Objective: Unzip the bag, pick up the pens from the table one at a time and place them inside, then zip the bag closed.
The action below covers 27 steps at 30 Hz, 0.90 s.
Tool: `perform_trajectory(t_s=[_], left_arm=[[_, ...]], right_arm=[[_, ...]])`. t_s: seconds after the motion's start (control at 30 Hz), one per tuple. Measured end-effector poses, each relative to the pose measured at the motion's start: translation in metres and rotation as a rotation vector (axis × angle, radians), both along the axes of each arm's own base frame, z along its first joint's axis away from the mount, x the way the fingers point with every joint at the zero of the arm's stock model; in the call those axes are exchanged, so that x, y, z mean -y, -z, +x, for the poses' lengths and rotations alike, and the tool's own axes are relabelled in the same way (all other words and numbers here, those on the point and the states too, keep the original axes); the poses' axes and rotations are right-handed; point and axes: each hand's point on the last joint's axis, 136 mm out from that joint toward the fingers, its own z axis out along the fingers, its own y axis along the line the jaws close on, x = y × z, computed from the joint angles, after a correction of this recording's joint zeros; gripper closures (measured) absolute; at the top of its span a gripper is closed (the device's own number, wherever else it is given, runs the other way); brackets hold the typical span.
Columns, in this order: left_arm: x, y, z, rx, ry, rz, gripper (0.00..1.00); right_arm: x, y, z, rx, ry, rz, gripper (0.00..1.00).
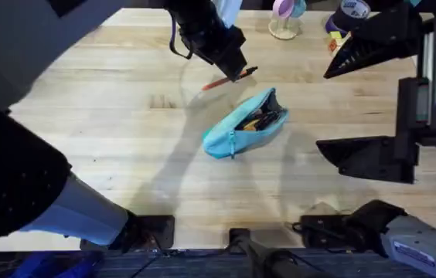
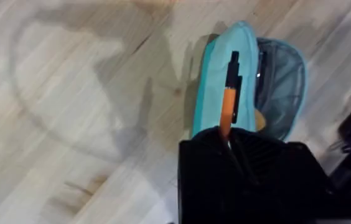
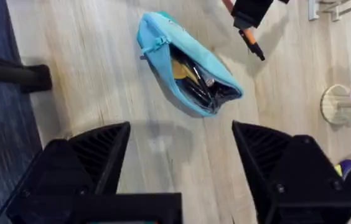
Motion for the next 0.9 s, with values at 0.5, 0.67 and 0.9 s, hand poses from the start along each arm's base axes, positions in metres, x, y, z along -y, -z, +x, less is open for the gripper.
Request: perform_trajectory(t_s=[0.5, 0.67, 0.9], left_arm=[[0.055, -0.006, -0.041, -0.132, -0.026, -0.076, 0.958], [0.069, -0.006, -0.047, -0.12, -0.04, -0.067, 0.958], [0.083, 0.0, -0.044, -0.103, -0.064, -0.094, 0.957]], right_arm=[[0.004, 0.001, 0.003, 0.011, 0.015, -0.021, 0.004], [0.006, 0.002, 0.004, 0.016, 0.022, -0.03, 0.004], [0.006, 0.002, 0.005, 0.019, 0.025, -0.035, 0.003]])
